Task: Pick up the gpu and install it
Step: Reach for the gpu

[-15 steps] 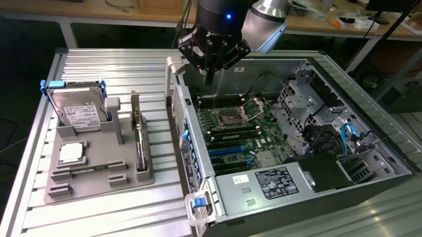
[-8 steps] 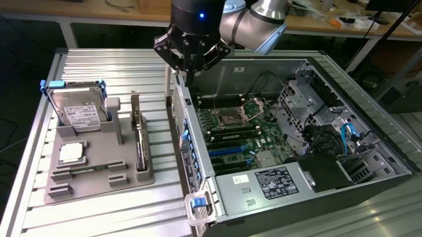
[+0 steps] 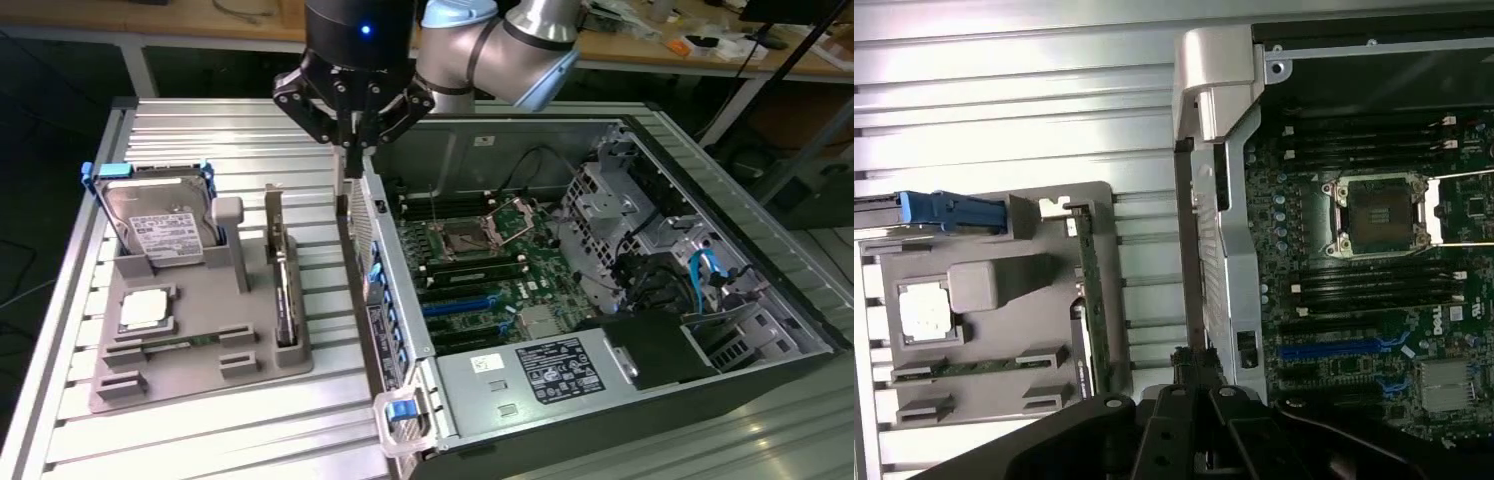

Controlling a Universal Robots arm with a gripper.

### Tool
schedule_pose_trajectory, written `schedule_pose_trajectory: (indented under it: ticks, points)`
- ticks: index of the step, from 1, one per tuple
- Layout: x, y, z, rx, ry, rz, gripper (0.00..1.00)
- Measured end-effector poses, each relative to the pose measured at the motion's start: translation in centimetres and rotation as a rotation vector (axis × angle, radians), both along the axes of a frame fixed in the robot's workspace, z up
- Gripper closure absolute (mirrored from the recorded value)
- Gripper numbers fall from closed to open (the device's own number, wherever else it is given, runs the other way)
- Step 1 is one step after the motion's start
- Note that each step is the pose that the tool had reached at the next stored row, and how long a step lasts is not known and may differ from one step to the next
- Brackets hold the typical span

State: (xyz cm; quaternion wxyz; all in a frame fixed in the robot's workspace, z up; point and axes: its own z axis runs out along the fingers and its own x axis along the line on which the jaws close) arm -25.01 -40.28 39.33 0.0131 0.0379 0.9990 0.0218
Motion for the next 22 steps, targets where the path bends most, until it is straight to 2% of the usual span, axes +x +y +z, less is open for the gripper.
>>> schedule_pose_trajectory:
  ticks: [5,9,18,22]
  points:
    - [-1.6,-0.12,-0.01,0.0001,-0.0001,0.001,0.89]
    - [-2.3,-0.12,-0.01,0.0001,0.0000,0.016,0.89]
    - [-2.4,-0.13,-0.01,0.0000,0.0003,0.019,0.89]
    - [-2.4,-0.13,-0.02,0.0001,0.0028,0.043,0.89]
